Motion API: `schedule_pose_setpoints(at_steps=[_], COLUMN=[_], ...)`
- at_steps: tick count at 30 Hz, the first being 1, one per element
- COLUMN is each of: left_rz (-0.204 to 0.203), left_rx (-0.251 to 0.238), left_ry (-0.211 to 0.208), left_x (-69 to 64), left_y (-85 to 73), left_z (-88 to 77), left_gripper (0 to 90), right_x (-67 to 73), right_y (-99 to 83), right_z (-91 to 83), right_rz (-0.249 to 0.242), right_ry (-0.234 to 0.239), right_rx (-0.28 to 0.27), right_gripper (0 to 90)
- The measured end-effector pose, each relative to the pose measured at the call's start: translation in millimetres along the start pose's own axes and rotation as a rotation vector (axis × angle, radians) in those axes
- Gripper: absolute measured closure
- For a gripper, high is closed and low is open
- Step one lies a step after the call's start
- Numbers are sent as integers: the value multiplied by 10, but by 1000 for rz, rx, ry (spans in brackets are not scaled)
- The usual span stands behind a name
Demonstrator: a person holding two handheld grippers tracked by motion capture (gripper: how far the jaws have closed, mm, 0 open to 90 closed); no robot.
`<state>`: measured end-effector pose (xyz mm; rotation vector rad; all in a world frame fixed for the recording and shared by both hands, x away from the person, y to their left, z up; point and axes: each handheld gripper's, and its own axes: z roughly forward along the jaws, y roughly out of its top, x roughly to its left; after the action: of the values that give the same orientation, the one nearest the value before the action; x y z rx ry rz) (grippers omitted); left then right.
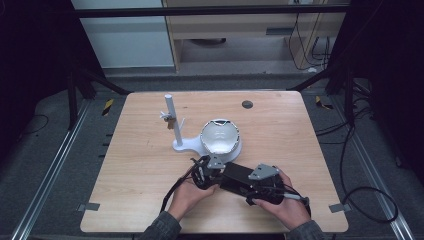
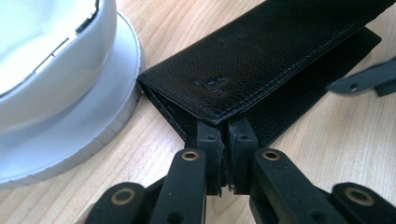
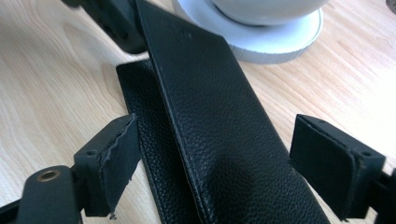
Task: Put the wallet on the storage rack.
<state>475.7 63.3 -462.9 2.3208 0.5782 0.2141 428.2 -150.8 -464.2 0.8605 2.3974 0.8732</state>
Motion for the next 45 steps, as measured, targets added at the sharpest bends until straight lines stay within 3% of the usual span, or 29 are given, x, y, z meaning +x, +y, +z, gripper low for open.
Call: schedule_pose_setpoints(at_steps=[12,19,35,42,45], left_rz=[3,9,-2,-2,-2], left_rx=[1,-9,-25,-17,-11], left_ry=[3,1,-10,-4,12], left_x=[-9,-20,-41,-55,-80], left_y=[34,60,163,179,164], left_z=[-28,-59,-66,-64,-85], left_gripper=[843,841,838,832,762], right_x=[-16,13,11,-11,-23], right_y=[-16,-25,-26,-35,-46], right_z=[76,132,168,148,145], right_rz=[-29,-49,-64,-79,-92], right_ry=[-11,-51,-100,-145,-161], right_rx=[57,97,94,83,79], right_gripper=[267,293,395,595,668])
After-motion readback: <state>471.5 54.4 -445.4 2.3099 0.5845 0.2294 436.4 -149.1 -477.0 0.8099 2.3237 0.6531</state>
